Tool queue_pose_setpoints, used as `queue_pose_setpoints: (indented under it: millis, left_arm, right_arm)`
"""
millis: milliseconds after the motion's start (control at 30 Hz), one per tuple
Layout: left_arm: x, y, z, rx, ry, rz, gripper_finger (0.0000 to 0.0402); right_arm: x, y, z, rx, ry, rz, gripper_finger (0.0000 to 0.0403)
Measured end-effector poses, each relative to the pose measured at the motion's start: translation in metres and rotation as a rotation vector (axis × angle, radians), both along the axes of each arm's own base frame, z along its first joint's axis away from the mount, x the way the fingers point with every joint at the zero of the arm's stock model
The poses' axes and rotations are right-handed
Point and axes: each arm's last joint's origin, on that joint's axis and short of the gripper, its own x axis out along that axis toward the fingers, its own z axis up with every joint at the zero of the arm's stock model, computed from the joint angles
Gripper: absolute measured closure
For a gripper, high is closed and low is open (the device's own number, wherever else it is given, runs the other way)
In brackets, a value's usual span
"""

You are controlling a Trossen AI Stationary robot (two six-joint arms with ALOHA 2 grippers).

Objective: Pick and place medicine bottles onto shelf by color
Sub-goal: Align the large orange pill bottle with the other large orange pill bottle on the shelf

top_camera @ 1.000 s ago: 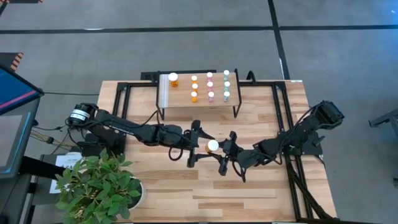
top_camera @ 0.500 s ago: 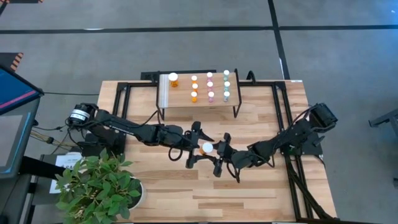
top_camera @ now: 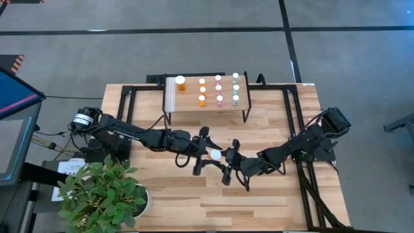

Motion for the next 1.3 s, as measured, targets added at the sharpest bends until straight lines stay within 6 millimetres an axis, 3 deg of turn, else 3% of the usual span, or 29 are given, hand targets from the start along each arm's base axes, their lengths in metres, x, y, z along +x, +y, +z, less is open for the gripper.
queue_pose_setpoints:
  millis: [200, 400, 667, 833, 1067, 1300]
  left_arm:
    - [0.0, 0.0, 0.0, -0.012, 0.0, -0.001, 0.0215]
    - [0.0, 0.0, 0.0, -0.011, 0.001, -0.001, 0.021]
    - [-0.002, 0.005, -0.001, -0.009, 0.038, 0.024, 0.0211]
    - [-0.013, 0.012, 0.013, 0.025, 0.036, 0.164, 0.0211]
    - [-0.033, 0.025, 0.034, 0.086, -0.017, 0.392, 0.0211]
    - [-0.062, 0.063, 0.024, 0.048, -0.195, 0.658, 0.0211]
  right_arm:
    - [0.0, 0.002, 0.001, 0.006, -0.007, 0.005, 0.0211]
    - [-0.001, 0.003, 0.001, 0.002, -0.007, 0.01, 0.0212]
    - [-0.001, 0.004, 0.0, 0.001, -0.001, 0.015, 0.0162]
    - [-0.005, 0.003, 0.002, -0.013, 0.026, 0.019, 0.0139]
    - [-0.021, 0.002, 0.015, 0.0, 0.075, 0.025, 0.0138]
    - [-0.028, 0.009, 0.02, 0.014, 0.072, 0.043, 0.0137]
